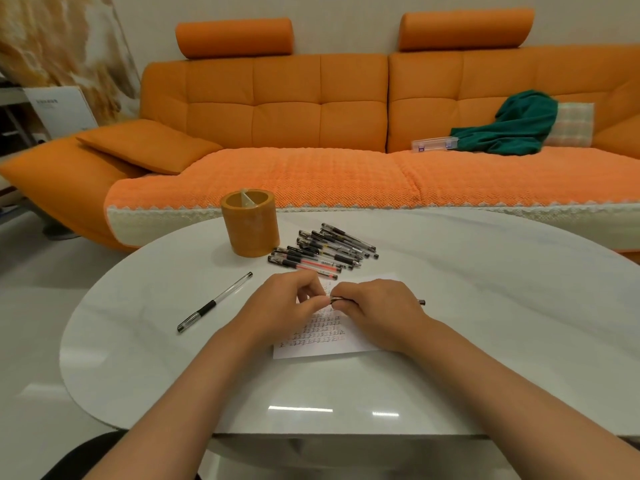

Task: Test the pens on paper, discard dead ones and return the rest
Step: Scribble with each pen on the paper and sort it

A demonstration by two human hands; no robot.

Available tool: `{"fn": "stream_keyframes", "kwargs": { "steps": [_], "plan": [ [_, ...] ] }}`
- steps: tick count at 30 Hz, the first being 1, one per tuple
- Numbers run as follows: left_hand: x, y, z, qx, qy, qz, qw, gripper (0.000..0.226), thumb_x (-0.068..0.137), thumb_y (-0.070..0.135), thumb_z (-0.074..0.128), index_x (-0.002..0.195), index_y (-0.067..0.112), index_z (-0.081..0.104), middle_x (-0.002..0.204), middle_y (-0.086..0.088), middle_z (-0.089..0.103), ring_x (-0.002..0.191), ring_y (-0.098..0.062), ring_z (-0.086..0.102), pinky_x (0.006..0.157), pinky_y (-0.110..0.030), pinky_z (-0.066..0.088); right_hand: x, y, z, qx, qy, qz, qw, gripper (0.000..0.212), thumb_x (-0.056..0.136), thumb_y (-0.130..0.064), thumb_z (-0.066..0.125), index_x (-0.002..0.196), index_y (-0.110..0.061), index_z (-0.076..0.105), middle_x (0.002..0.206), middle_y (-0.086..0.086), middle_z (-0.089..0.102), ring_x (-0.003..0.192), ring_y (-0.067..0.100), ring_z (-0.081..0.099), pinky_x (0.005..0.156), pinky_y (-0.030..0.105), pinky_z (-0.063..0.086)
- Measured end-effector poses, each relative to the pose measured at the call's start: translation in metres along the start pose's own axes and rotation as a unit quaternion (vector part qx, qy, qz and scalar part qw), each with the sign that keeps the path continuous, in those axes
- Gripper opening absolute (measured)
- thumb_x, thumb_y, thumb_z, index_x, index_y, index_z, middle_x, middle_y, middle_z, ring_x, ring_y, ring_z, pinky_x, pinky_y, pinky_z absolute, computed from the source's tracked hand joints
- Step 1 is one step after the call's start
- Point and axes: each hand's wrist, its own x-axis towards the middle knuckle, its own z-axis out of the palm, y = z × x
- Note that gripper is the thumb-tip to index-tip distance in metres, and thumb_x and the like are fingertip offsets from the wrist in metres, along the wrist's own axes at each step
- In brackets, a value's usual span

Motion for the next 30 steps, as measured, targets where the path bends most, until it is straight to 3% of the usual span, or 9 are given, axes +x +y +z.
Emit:
{"fn": "stream_keyframes", "kwargs": {
  "steps": [6, 9, 11, 13, 18, 22, 25, 27, 30],
  "plan": [
    [0.0, -0.002, -0.007, 0.077, -0.003, -0.026, 0.997, 0.011, 0.089, 0.039, 0.071, 0.085, 0.034, 0.062, 0.087, 0.018, 0.063, 0.085, -0.003, 0.058, 0.069, -0.026, 0.052, -0.003, -0.005, -0.007, 0.043, -0.012, 0.017, 0.999, 0.041, 0.102, -0.038, 0.043, 0.143, -0.035, 0.041, 0.123, -0.008, 0.065, 0.108, 0.016, 0.061, 0.079, 0.03, 0.042],
    [0.001, -0.006, -0.007, 0.109, -0.006, -0.048, 0.993, 0.012, 0.088, 0.037, 0.071, 0.085, 0.033, 0.06, 0.092, 0.018, 0.059, 0.087, -0.004, 0.054, 0.067, -0.021, 0.044, -0.004, -0.001, -0.01, 0.11, -0.009, 0.032, 0.993, 0.03, 0.1, -0.013, 0.038, 0.119, -0.035, 0.044, 0.114, -0.005, 0.059, 0.091, 0.024, 0.057, 0.074, 0.036, 0.046],
    [0.001, -0.009, -0.005, 0.117, -0.016, -0.044, 0.992, 0.012, 0.088, 0.035, 0.07, 0.089, 0.033, 0.059, 0.094, 0.018, 0.057, 0.09, -0.003, 0.052, 0.071, -0.02, 0.044, -0.002, 0.004, -0.012, 0.133, 0.01, 0.025, 0.991, 0.029, 0.098, -0.007, 0.04, 0.099, -0.035, 0.048, 0.104, -0.004, 0.056, 0.085, 0.021, 0.053, 0.075, 0.04, 0.048],
    [0.001, -0.011, -0.003, 0.113, -0.028, -0.036, 0.993, 0.014, 0.088, 0.037, 0.069, 0.098, 0.034, 0.058, 0.101, 0.02, 0.055, 0.098, -0.004, 0.05, 0.079, -0.021, 0.045, 0.0, 0.01, -0.013, 0.167, 0.034, 0.027, 0.985, 0.031, 0.101, -0.009, 0.043, 0.096, -0.034, 0.06, 0.105, -0.006, 0.056, 0.09, 0.016, 0.054, 0.079, 0.032, 0.045],
    [0.004, -0.011, 0.0, 0.132, -0.09, -0.03, 0.987, 0.045, 0.086, 0.059, 0.064, 0.128, 0.044, 0.055, 0.124, 0.018, 0.049, 0.121, -0.005, 0.038, 0.101, -0.032, 0.041, -0.001, 0.014, -0.021, 0.287, 0.04, 0.079, 0.954, 0.051, 0.1, -0.001, 0.033, 0.127, -0.031, 0.064, 0.102, -0.021, 0.054, 0.099, 0.002, 0.053, 0.085, 0.016, 0.039],
    [0.004, -0.008, 0.001, 0.182, -0.101, -0.031, 0.978, 0.057, 0.082, 0.069, 0.062, 0.134, 0.047, 0.051, 0.128, 0.014, 0.045, 0.125, -0.009, 0.035, 0.105, -0.035, 0.037, -0.003, 0.012, -0.018, 0.356, 0.037, 0.11, 0.927, 0.055, 0.095, 0.006, 0.042, 0.122, -0.036, 0.064, 0.1, -0.015, 0.057, 0.087, 0.0, 0.059, 0.079, 0.013, 0.04],
    [0.004, -0.009, 0.002, 0.193, -0.099, -0.029, 0.976, 0.06, 0.082, 0.07, 0.061, 0.135, 0.047, 0.049, 0.129, 0.012, 0.044, 0.126, -0.011, 0.034, 0.105, -0.035, 0.036, -0.006, 0.007, -0.012, 0.441, 0.018, 0.101, 0.892, 0.031, 0.094, -0.003, 0.061, 0.11, -0.028, 0.07, 0.082, -0.001, 0.056, 0.073, 0.013, 0.058, 0.069, 0.023, 0.046],
    [0.005, -0.009, 0.003, 0.194, -0.102, -0.029, 0.975, 0.06, 0.082, 0.071, 0.061, 0.136, 0.048, 0.048, 0.13, 0.012, 0.044, 0.127, -0.012, 0.033, 0.105, -0.036, 0.035, -0.01, 0.001, -0.011, 0.5, 0.006, 0.097, 0.86, 0.015, 0.099, -0.014, 0.059, 0.105, -0.019, 0.071, 0.074, 0.002, 0.057, 0.066, 0.015, 0.056, 0.056, 0.027, 0.046],
    [0.005, -0.009, 0.002, 0.198, -0.101, -0.03, 0.974, 0.061, 0.081, 0.071, 0.06, 0.137, 0.05, 0.047, 0.13, 0.012, 0.043, 0.126, -0.013, 0.033, 0.104, -0.036, 0.034, -0.012, -0.005, -0.009, 0.537, -0.029, 0.134, 0.832, 0.025, 0.101, -0.009, 0.047, 0.101, -0.011, 0.072, 0.07, 0.01, 0.062, 0.053, 0.02, 0.055, 0.04, 0.021, 0.034]
  ]
}}
